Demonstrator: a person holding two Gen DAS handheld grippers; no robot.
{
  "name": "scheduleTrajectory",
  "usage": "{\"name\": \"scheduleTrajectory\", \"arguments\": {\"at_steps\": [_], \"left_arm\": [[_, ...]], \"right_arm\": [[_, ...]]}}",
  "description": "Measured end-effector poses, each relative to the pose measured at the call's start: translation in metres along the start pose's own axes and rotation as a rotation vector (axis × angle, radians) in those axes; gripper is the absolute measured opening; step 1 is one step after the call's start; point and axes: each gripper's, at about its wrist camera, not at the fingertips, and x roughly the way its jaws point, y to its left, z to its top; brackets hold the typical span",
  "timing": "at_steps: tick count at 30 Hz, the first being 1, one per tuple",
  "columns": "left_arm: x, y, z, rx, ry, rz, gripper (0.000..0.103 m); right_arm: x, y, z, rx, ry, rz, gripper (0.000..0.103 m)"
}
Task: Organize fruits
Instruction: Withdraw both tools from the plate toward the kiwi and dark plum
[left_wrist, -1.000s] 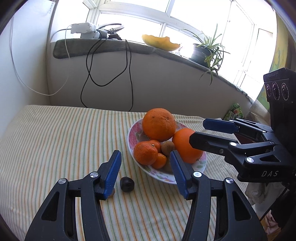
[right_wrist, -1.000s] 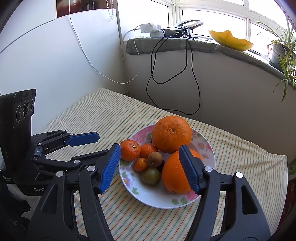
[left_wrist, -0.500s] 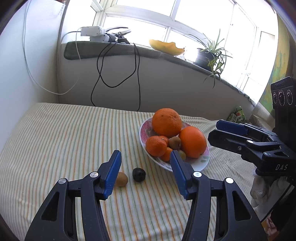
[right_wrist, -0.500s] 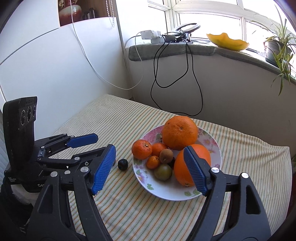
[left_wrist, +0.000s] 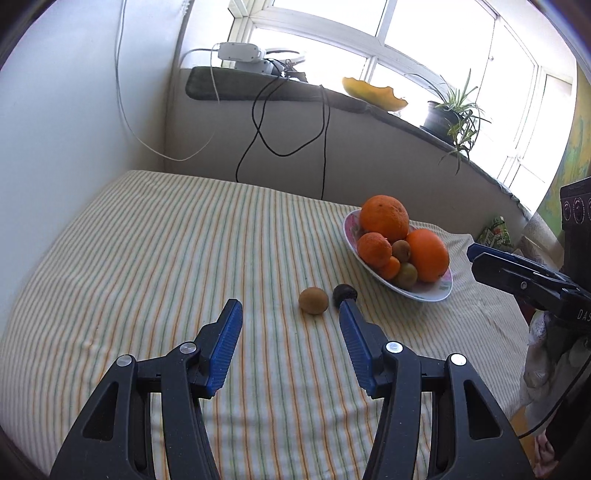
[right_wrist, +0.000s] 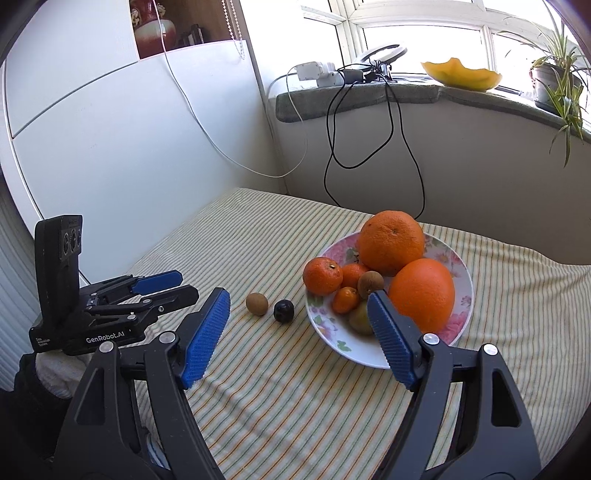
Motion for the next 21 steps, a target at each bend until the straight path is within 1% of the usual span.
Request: {"name": "scheduleTrajectory", "arguments": {"at_steps": [4,7,8,9,10,11,12,13,14,15,21], "left_arm": [[0.000,0.007,-0.005,-0.009,0.013,0.004,0.054],[0.001,0.008,-0.007,-0.009,0.020,-0.008,0.054],[0.003,0.007,-0.006,-0.009,0.022,-0.014,0.054],[0.004,0.007,-0.006,-0.009,0.025,-0.020,0.054],[0.006,0.007,-0.006,-0.007,0.029,-0.026,0.054],[0.007,0.006,-0.006,-0.004,0.033,-0.032,0.054],[0.010,0.005,-0.006,-0.002,0.038,-0.038,0.054],[0.012,0.004,-0.006,0.001,0.043,-0.044,0.053],[0.014,0.004,-0.006,0.002,0.047,-0.050,0.051],[0.016,0.003,-0.006,0.004,0.052,-0.057,0.050],[0.027,0.001,-0.003,0.015,0.077,-0.088,0.045]], "right_arm": [[0.004,0.011,-0.007,-0.002,0.012,0.036,0.080],[0.010,0.018,-0.012,-0.002,0.027,0.053,0.079],[0.013,0.020,-0.014,0.000,0.034,0.057,0.078],[0.016,0.021,-0.016,0.001,0.044,0.063,0.071],[0.020,0.022,-0.018,0.001,0.059,0.070,0.067],[0.024,0.023,-0.020,0.001,0.076,0.074,0.061],[0.029,0.024,-0.022,0.000,0.091,0.077,0.058],[0.033,0.025,-0.024,0.000,0.104,0.073,0.052],[0.037,0.025,-0.026,0.004,0.114,0.071,0.046],[0.041,0.024,-0.027,0.012,0.124,0.071,0.042],[0.063,0.018,-0.032,0.069,0.164,0.049,0.034]]}}
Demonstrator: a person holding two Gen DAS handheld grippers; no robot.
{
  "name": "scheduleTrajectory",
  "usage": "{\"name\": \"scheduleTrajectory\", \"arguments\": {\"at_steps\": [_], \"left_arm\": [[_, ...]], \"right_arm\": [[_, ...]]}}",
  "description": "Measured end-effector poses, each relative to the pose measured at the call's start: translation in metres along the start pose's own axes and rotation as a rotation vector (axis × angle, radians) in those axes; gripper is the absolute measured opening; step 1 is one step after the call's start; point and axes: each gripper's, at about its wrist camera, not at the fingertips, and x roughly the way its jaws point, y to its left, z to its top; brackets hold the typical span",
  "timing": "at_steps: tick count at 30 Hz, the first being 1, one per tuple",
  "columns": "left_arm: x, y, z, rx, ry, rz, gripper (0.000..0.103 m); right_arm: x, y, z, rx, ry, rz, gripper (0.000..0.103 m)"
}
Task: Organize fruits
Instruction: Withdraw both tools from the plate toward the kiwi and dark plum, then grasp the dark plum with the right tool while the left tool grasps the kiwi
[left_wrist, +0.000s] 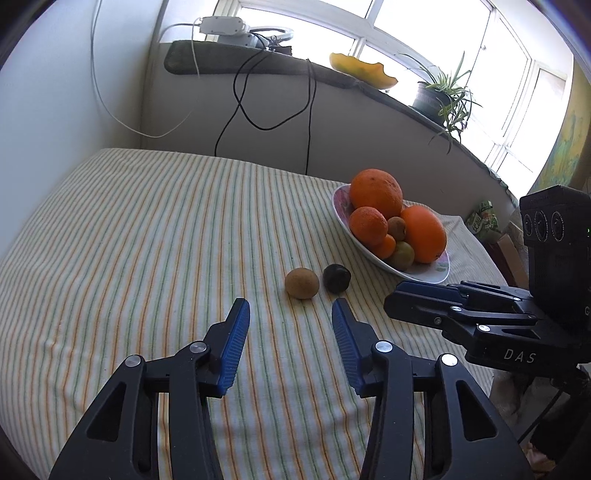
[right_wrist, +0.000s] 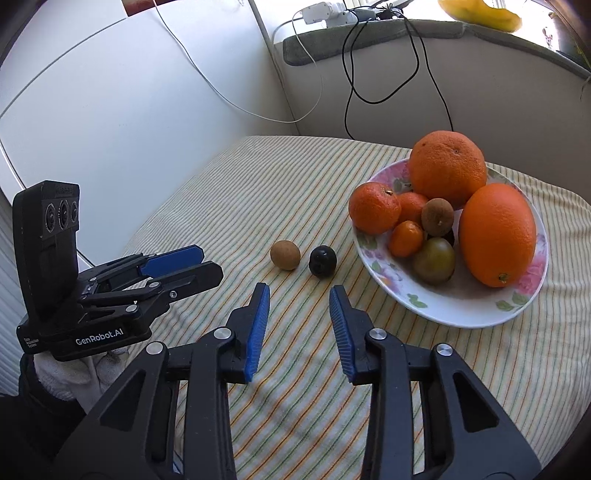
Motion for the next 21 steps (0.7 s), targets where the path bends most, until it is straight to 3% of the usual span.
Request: {"name": "scheduleTrajectory", "arguments": {"at_steps": [21], "left_arm": [[0.034,-0.002,0.012,0.034,0.049,-0.040,0.038]], "right_arm": [[0.038,-0.001,0.009,0.015,0.027,-0.121,0.029]]}}
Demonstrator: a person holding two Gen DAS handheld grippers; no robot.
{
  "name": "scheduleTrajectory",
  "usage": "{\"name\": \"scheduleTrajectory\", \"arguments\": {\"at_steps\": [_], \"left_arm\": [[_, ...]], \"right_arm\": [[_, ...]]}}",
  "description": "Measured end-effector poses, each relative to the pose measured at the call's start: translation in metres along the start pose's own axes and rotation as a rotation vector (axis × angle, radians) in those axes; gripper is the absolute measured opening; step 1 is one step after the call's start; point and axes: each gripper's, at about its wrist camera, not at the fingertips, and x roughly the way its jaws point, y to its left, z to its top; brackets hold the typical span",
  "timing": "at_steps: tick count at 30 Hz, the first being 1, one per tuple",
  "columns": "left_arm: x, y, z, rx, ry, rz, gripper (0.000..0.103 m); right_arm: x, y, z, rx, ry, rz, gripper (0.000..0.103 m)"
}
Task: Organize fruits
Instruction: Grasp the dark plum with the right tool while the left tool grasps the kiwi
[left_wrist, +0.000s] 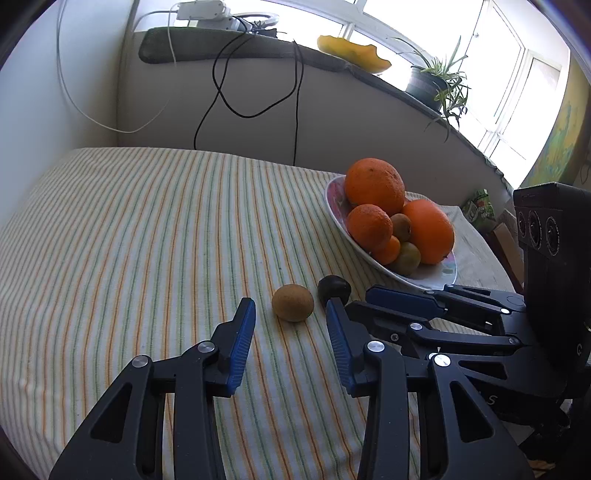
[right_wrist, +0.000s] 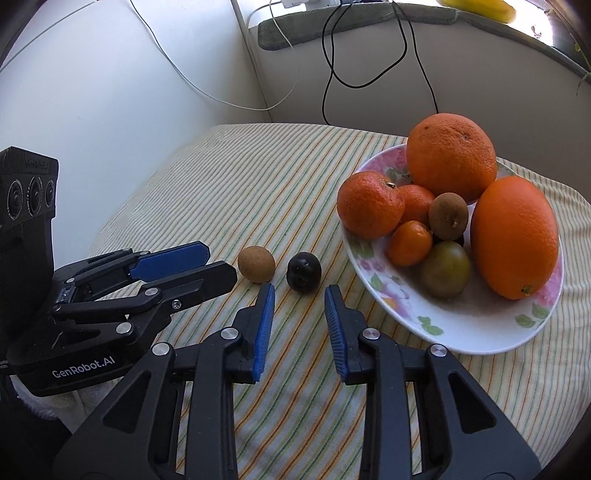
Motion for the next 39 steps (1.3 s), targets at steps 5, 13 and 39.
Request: {"name": "scheduleTrajectory", "arguments": {"at_steps": [5,13,39], "left_arm": [[0.005,0.004,0.001,-0.005,0.012,-0.006,0.034],[0.014,0.006,0.005,0.007,0.044,-0.030,0.030],[0.011,0.014,0.009,0.008,0.027,-0.026,0.021]], "right_arm": [[0.007,0.003,0.001,-0.010,0.008,-0.016,0.029],[0.008,0.001,-0.002,0.000,0.008,-0.010,0.028],[0.024,0.021,0.008,-0.106,0.010,-0.105,0.028]]}}
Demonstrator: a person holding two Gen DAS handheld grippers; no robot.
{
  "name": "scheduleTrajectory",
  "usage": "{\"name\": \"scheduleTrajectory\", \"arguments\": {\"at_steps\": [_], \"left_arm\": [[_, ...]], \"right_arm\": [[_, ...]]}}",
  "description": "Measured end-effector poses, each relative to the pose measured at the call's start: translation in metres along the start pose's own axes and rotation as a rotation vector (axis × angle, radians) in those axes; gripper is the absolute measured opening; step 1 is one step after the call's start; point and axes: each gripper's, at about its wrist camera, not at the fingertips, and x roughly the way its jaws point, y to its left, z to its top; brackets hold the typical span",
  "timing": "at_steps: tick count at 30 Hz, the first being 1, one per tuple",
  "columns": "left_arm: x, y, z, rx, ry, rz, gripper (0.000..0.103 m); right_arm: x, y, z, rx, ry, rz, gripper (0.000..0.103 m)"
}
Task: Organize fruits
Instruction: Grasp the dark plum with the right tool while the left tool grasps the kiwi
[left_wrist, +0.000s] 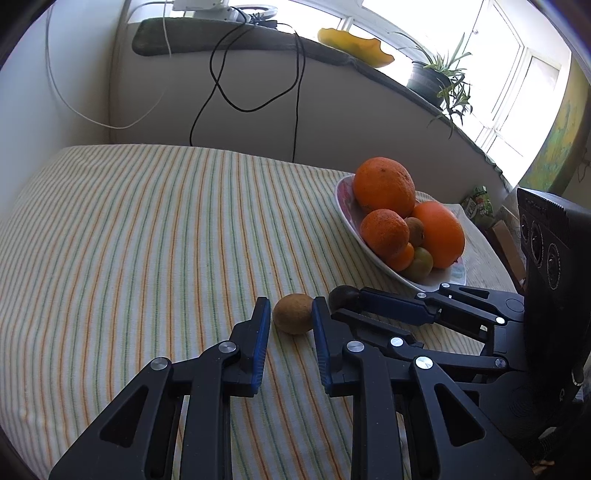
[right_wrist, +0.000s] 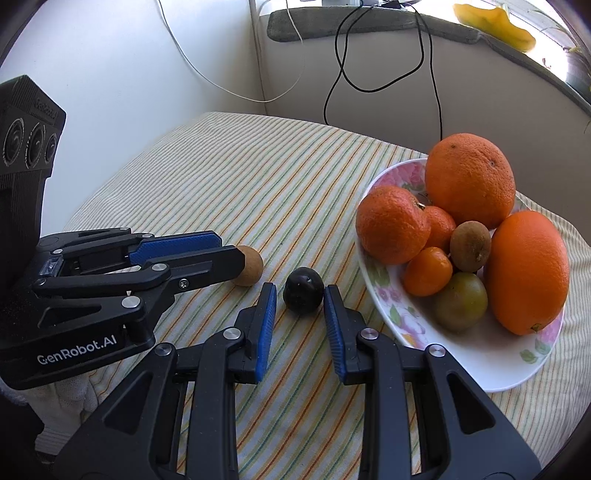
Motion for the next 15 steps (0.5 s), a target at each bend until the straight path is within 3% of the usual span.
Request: {"name": "scheduleTrajectory", "arguments": {"at_steps": [3,15], "left_arm": [[0.001,-0.001,0.000,0.002,0.003,-0.003,0.021],[0.006,-0.007,0.000,0.021,0.029,-0.013,0.021]], "right_arm": [[0.001,0.001,0.000,-0.005,0.005,-0.013,0.023],[-0.010,-0.004,-0.002,0.009,-0.010,0.007,0.021]]}}
